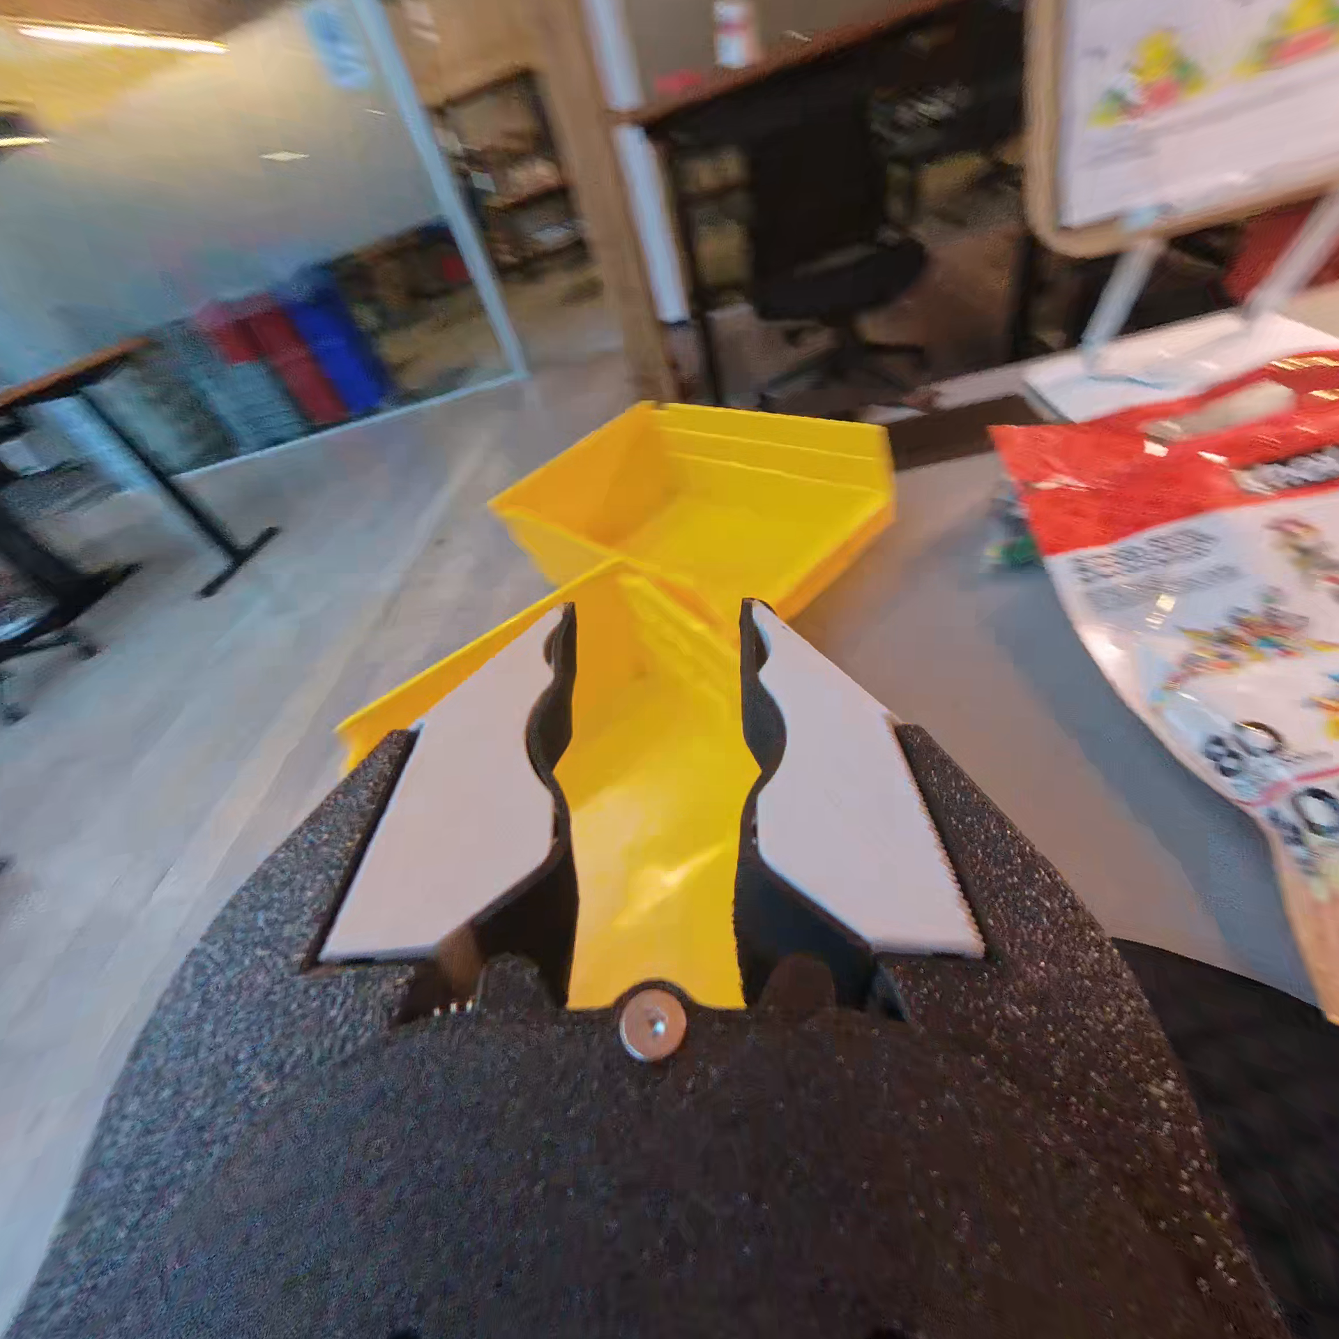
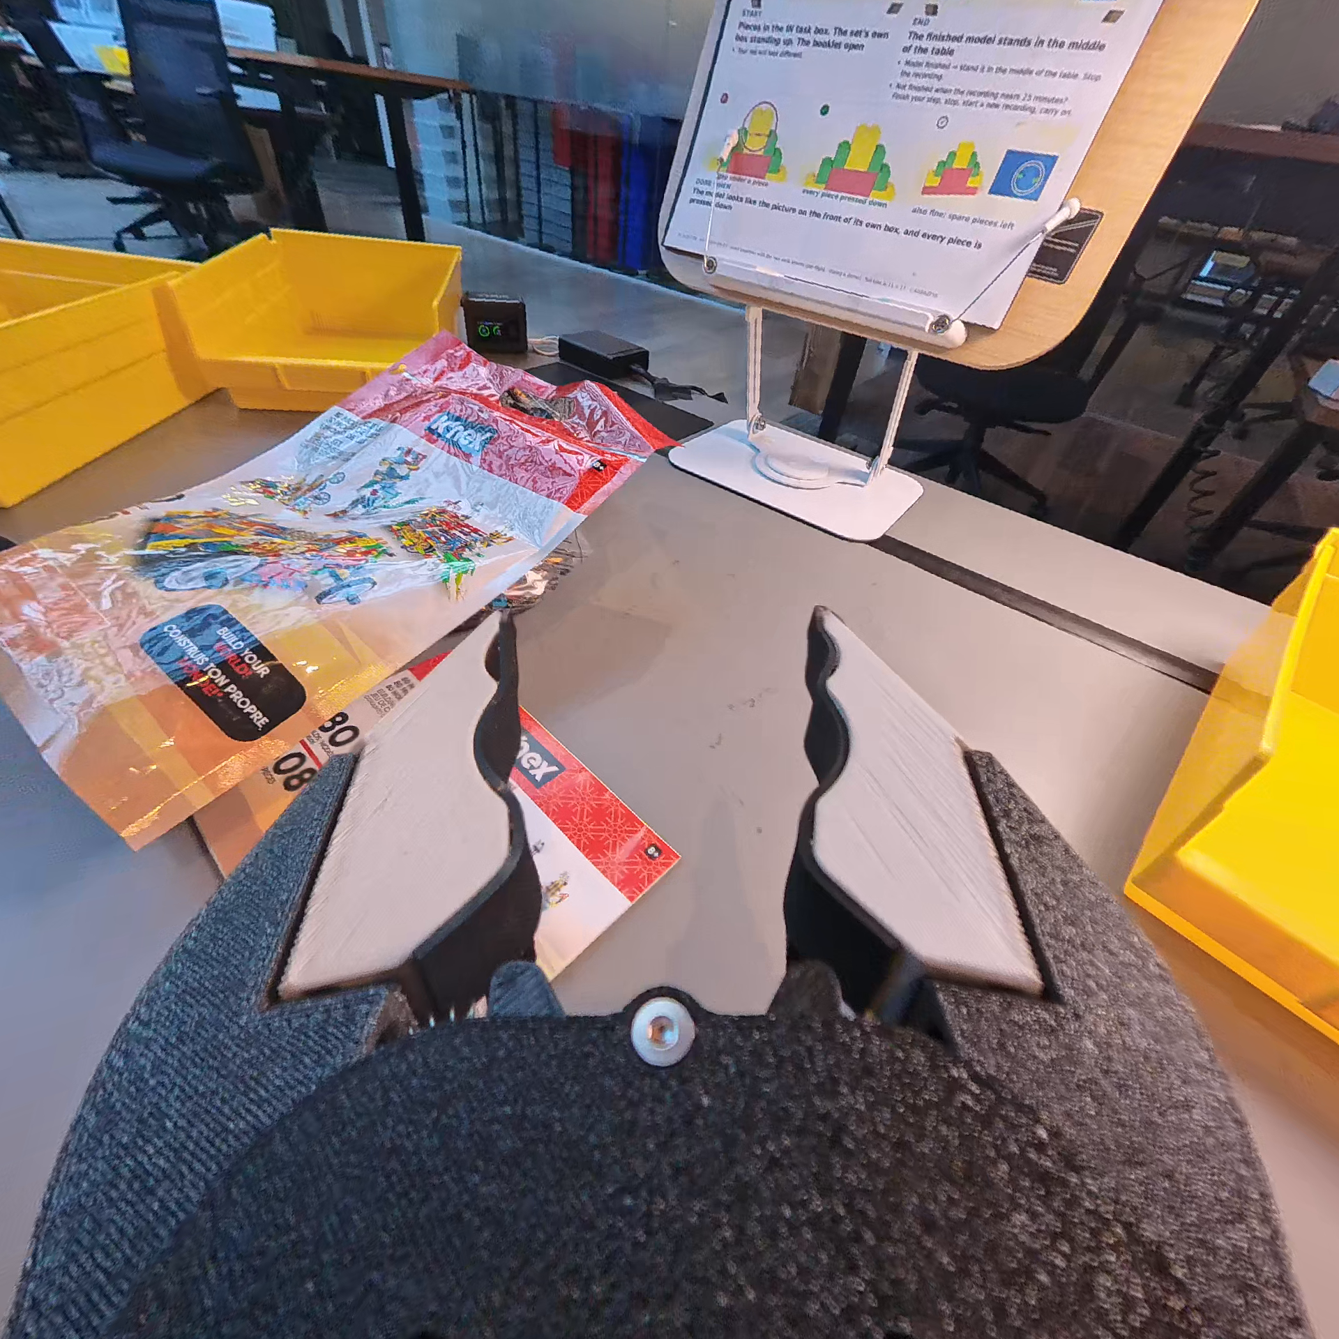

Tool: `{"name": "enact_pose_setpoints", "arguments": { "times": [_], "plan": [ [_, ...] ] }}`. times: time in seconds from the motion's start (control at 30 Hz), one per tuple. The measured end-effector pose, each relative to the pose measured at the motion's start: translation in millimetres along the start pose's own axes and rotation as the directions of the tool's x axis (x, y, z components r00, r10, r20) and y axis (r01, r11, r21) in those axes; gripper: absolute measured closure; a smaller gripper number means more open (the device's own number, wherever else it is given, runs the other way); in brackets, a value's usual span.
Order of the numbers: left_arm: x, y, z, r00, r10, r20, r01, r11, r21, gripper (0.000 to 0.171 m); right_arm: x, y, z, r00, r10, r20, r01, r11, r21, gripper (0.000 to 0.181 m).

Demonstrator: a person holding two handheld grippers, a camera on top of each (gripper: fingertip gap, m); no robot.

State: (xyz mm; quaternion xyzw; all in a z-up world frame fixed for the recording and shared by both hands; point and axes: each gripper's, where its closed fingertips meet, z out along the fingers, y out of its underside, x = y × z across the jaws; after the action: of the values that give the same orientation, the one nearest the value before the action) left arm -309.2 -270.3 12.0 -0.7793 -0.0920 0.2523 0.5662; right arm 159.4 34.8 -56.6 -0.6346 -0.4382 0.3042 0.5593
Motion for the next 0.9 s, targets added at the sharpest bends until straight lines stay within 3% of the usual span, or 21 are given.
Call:
{"name": "enact_pose_setpoints", "arguments": {
  "times": [0.1,0.23,0.33,0.37,0.4,0.43,0.6,0.7,0.9],
  "plan": [
    [62.1,-2.0,90.1,0.942,0.183,-0.282,-0.242,0.951,-0.194,0.122,-5.2,-3.7,1.3,1.000,-0.015,0.010,0.015,1.000,0.017,0.102],
    [93.2,60.6,213.9,0.835,0.301,-0.461,-0.513,0.731,-0.451,0.115,-7.6,0.5,0.1,0.999,-0.034,0.003,0.034,0.999,0.017,0.102],
    [96.3,112.7,275.2,0.774,0.332,-0.539,-0.625,0.542,-0.562,0.112,-2.1,6.8,-1.5,0.999,-0.042,-0.017,0.042,0.999,0.001,0.102],
    [98.0,126.8,283.4,0.742,0.324,-0.587,-0.664,0.478,-0.575,0.117,1.5,9.3,-2.1,0.999,-0.047,-0.027,0.047,0.999,-0.007,0.102],
    [103.1,131.0,288.1,0.716,0.300,-0.631,-0.688,0.460,-0.562,0.140,5.6,12.1,-2.4,0.998,-0.053,-0.035,0.053,0.998,-0.017,0.103],
    [106.3,127.9,292.4,0.714,0.275,-0.644,-0.685,0.466,-0.560,0.147,9.8,14.4,-2.6,0.998,-0.056,-0.041,0.055,0.998,-0.024,0.103],
    [65.6,137.4,289.7,0.648,0.301,-0.699,-0.761,0.263,-0.593,0.149,18.9,16.5,3.3,1.000,0.003,-0.014,-0.003,1.000,-0.003,0.105],
    [30.6,139.4,283.1,0.643,0.289,-0.710,-0.764,0.179,-0.619,0.149,17.1,19.0,7.9,1.000,0.022,0.002,-0.022,1.000,0.001,0.105],
    [-32.2,136.6,283.9,0.522,0.372,-0.768,-0.839,0.065,-0.540,0.146,16.9,29.3,12.1,1.000,0.006,-0.003,-0.007,1.000,-0.021,0.107]
  ]
}}
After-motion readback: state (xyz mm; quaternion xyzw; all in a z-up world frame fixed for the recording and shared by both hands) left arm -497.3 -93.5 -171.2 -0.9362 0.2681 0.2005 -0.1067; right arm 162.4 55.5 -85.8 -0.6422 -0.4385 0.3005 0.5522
